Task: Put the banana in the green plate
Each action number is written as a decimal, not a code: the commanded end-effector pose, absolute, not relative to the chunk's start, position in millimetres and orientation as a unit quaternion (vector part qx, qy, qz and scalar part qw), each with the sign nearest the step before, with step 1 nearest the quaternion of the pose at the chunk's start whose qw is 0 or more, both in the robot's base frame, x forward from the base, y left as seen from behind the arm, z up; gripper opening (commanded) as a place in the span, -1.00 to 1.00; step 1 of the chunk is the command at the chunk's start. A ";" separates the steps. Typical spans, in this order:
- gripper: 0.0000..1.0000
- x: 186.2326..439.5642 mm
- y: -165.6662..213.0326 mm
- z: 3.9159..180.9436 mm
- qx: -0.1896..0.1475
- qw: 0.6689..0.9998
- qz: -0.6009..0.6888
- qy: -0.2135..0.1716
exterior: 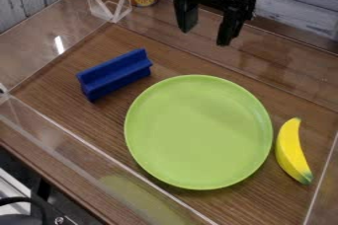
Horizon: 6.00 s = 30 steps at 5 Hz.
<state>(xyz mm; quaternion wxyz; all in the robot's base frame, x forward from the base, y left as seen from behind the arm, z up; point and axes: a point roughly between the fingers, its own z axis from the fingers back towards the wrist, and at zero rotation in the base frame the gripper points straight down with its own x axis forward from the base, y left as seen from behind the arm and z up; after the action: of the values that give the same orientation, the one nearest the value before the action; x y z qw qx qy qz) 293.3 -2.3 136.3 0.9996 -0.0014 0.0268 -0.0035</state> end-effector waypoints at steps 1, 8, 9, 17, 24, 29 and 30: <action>1.00 289.2 -7.0 128.6 -0.004 0.999 0.002 0.039; 1.00 266.0 -120.1 86.6 -0.052 0.993 0.105 -0.002; 1.00 269.3 -125.9 74.7 -0.057 0.992 0.113 -0.007; 1.00 272.7 -138.8 49.9 -0.088 0.987 0.132 -0.036; -1.00 275.4 -144.0 30.1 -0.091 0.985 0.141 -0.039; -1.00 267.2 -137.4 71.2 -0.063 0.994 0.082 -0.028; -1.00 265.8 -127.7 91.9 -0.063 0.995 0.069 -0.035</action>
<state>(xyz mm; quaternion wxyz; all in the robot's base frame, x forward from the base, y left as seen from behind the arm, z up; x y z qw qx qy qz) 258.0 -127.1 76.2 0.9962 -0.0504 -0.0076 0.0707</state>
